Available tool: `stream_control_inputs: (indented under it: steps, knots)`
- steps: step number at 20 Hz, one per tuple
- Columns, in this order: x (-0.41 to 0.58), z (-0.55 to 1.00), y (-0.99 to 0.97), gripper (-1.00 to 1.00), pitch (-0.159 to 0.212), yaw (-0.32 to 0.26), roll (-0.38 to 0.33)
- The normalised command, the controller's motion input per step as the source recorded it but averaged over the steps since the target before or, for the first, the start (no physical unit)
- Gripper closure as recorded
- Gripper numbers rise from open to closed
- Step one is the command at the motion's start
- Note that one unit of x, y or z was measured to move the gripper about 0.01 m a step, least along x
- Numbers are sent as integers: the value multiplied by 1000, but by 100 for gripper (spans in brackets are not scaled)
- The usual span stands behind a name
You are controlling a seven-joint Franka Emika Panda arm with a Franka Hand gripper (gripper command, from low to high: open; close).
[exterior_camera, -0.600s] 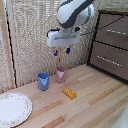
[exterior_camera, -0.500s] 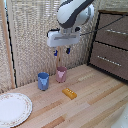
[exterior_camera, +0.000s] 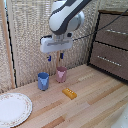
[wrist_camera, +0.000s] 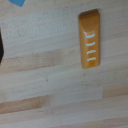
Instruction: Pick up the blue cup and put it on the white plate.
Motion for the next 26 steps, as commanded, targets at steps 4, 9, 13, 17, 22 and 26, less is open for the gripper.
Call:
stream_control_inputs:
  steps: [4, 9, 13, 17, 22, 26]
  knots:
    - [413, -181, 151, -100, 21, 55, -62]
    - [309, -231, 10, -100, 39, 28, -32]
    - [236, -244, 26, -100, 6, 11, -32]
    - [229, -271, 76, -100, -2, 6, -40]
    - [261, -262, 30, -100, -21, 21, -25]
    - [270, -212, 0, 100, -10, 33, -13]
